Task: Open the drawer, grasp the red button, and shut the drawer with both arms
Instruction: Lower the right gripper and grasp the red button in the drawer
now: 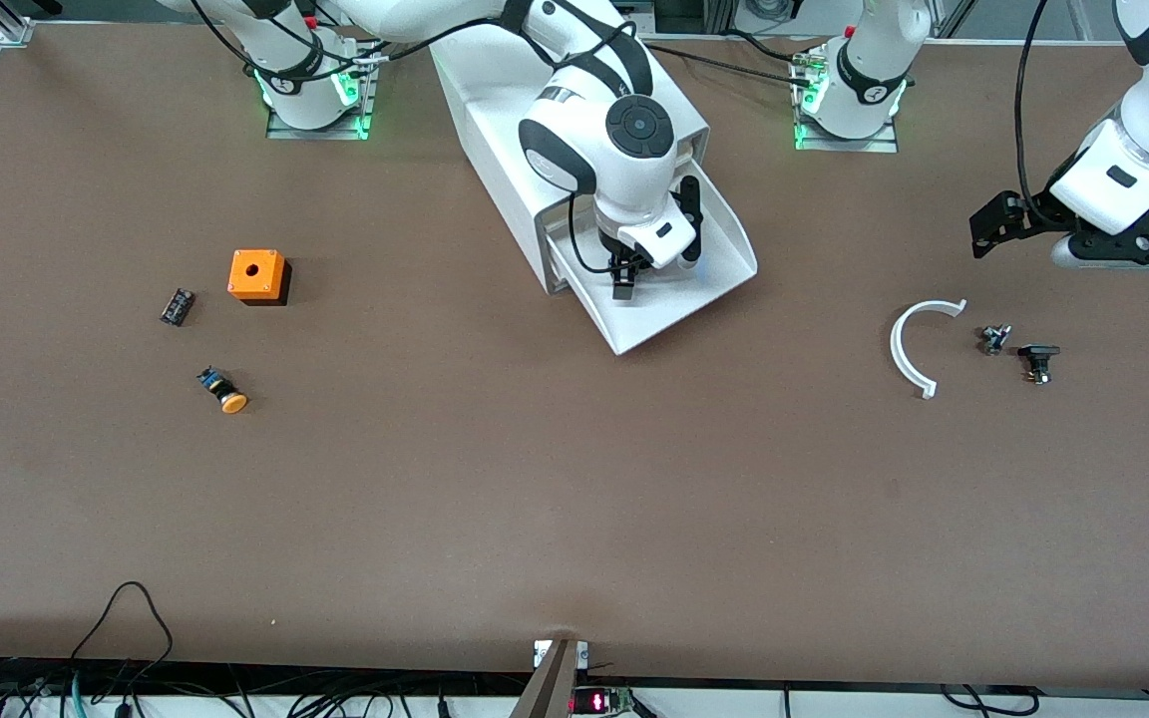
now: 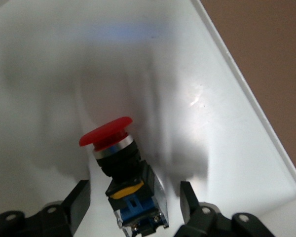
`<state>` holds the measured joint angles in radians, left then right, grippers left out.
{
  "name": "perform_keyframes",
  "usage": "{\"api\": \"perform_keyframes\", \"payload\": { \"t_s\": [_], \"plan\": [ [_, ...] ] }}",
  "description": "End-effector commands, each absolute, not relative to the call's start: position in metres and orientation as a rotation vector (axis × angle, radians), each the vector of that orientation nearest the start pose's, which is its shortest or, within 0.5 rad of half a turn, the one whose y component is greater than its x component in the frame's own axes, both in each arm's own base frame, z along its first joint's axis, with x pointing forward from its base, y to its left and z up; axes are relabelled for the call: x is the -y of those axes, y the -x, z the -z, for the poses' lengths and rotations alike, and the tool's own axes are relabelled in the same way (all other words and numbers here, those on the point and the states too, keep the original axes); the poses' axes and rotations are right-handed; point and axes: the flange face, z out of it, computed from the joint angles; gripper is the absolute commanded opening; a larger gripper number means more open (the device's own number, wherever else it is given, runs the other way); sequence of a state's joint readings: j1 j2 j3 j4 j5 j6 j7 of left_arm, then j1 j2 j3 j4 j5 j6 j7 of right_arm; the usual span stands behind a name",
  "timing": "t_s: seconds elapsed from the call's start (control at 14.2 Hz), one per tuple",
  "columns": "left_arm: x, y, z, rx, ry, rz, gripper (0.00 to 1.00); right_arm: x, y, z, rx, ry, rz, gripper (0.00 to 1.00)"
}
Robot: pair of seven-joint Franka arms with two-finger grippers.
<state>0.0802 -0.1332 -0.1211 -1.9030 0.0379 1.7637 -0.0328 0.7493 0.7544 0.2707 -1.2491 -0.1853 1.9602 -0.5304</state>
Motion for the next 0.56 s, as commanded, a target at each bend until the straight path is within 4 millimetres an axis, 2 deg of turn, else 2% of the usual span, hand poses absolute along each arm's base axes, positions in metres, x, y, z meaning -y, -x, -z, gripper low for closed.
{"api": "perform_keyframes", "payload": {
  "t_s": [0.0, 0.28, 0.42, 0.49],
  "plan": [
    [0.02, -0.526, -0.563, -0.032, 3.075, 0.005, 1.0, -0.602, -0.442, -0.323, 2.266, 2.215, 0.002, 0.59],
    [0.021, -0.534, -0.543, -0.044, 3.076, -0.051, 1.0, -0.603, -0.442, -0.336, 2.273, 2.221, 0.033, 0.33],
    [0.021, -0.541, -0.524, -0.048, 3.07, -0.105, 1.0, -0.598, -0.452, -0.354, 2.26, 2.236, 0.061, 0.21],
    [0.021, -0.543, -0.52, -0.051, 3.07, -0.117, 1.0, -0.598, -0.454, -0.358, 2.256, 2.239, 0.071, 0.19]
  ]
}}
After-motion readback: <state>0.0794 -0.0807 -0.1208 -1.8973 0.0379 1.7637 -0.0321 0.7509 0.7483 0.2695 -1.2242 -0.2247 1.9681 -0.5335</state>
